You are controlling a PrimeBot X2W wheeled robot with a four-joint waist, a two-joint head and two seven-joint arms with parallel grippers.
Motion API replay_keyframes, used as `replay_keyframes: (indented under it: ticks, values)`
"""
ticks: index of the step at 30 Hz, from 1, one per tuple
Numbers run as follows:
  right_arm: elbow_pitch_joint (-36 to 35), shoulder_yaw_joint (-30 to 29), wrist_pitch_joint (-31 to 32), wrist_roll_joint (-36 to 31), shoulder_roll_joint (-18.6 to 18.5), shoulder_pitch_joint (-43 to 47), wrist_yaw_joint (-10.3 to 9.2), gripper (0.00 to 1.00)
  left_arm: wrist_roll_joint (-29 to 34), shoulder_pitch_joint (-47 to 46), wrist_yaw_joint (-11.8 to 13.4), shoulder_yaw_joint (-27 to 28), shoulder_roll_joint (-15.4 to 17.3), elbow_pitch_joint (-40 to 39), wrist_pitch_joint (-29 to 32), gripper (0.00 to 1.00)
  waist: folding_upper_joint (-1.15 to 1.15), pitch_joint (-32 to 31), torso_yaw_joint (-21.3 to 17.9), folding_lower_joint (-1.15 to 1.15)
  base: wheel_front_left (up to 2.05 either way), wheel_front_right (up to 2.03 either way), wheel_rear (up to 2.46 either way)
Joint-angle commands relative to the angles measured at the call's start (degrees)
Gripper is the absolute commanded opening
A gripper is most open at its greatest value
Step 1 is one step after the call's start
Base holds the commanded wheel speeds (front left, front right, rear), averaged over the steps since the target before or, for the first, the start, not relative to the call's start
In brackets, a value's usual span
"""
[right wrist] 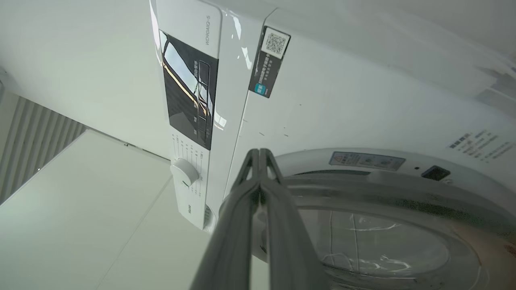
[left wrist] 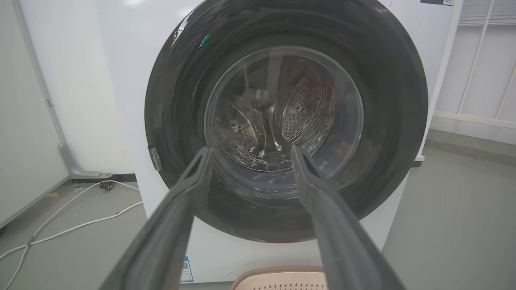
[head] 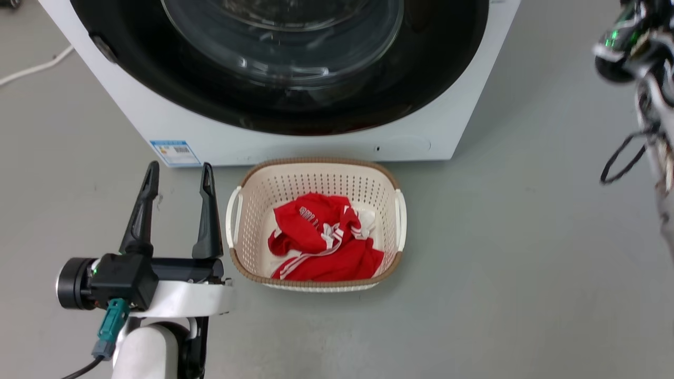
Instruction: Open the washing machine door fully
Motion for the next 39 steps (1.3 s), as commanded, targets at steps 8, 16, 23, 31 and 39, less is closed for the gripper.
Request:
replay_keyframes:
  ticks: [8,16,23,31,39]
  values:
    - [12.50,8.10,10.39,-4.47,0.00,-17.07,0.00,0.00,0.24,-3.95,-0.73,0.23,-0.05,-2.21,-0.16,1.00,0.00,8.07,0.83,-0.01,0.00,0.00,0.00]
    - [21.21,13.04,15.19,-8.98,2.39,-27.44,0.00,0.00,0.61,-6.76,-1.51,0.36,-0.06,-2.92,-0.16,1.00,0.00,12.99,1.13,-0.01,0.00,0.00,0.00]
    - [25.81,13.61,14.51,-10.59,3.63,-32.31,0.00,0.00,0.63,-8.24,-1.83,0.49,-0.07,-2.94,-0.16,1.00,0.00,15.50,1.65,-0.01,0.00,0.00,0.00]
    - [27.12,13.99,21.05,-9.58,5.21,-32.22,0.00,0.00,0.35,-8.66,-1.87,0.25,-0.08,-2.21,-0.16,1.00,0.00,15.76,1.68,-0.01,0.00,0.00,0.00]
    - [22.97,14.26,29.31,-7.57,3.93,-26.95,0.00,0.00,-0.56,-7.17,-0.93,0.12,-0.07,-1.14,-0.15,1.00,0.00,13.09,0.89,-0.01,0.00,0.00,0.00]
